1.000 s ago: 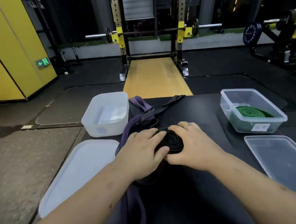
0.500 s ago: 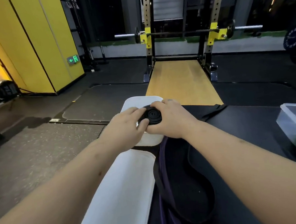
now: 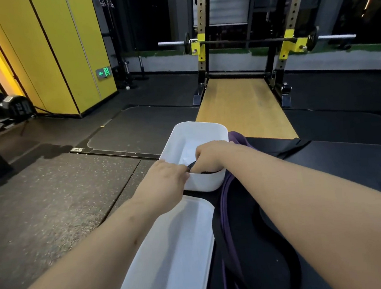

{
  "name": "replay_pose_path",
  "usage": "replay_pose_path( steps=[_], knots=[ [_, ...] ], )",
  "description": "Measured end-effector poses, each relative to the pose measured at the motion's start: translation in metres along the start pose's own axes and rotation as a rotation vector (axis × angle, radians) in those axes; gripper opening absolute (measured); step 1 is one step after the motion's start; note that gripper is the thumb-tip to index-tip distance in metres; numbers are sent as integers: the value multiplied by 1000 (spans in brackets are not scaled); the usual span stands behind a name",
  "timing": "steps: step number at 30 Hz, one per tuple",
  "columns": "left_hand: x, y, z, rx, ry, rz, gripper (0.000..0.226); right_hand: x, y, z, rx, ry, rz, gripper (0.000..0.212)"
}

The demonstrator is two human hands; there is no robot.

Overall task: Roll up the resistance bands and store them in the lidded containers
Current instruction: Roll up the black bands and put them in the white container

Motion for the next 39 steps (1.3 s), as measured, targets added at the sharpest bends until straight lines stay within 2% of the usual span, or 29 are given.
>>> replay_pose_path(
  steps=[3,10,15,20,23,27,30,32,36,39],
  knots=[
    [1,3,2,12,-30,24,28,6,3,8,-1,128,-53,58],
    [9,12,8,-52,-63,-64,29,-4,6,-6,-120,185,-267,53],
    [12,11,8,-20,-57,-103,35,5,7,-1,-171,59,-235,39],
    [6,7,10,1,-105,-95,37,1,6,-5,-162,140,-259,41],
    [7,8,6,-9,-98,-71,34,6,7,-6,-153,132,-297,40],
    [6,7,4,28,-110,-62,31,5,6,-6,-121,43,-267,32],
    [5,6,1,36,-83,-35,29,3,2,-10,-111,-16,-215,35],
    [6,5,0,8,-65,-25,24,1,-2,-19,-117,-59,-153,39],
    [-3,-7,0,-11,-52,-24,35,-9,-6,-46,-143,-170,-10,32],
    [-20,-21,-4,-28,-60,-41,32,-21,-14,-70,-113,-256,123,37]
  ],
)
Point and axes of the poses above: each hand's wrist, its own z-axis towards the middle knuckle, its own x-axis out of the palm, y = z × x, the point moved 10 cm from there along z, towards the middle knuckle, and after that the axes turned 5 degrees about -y, right-handed, at the moved point
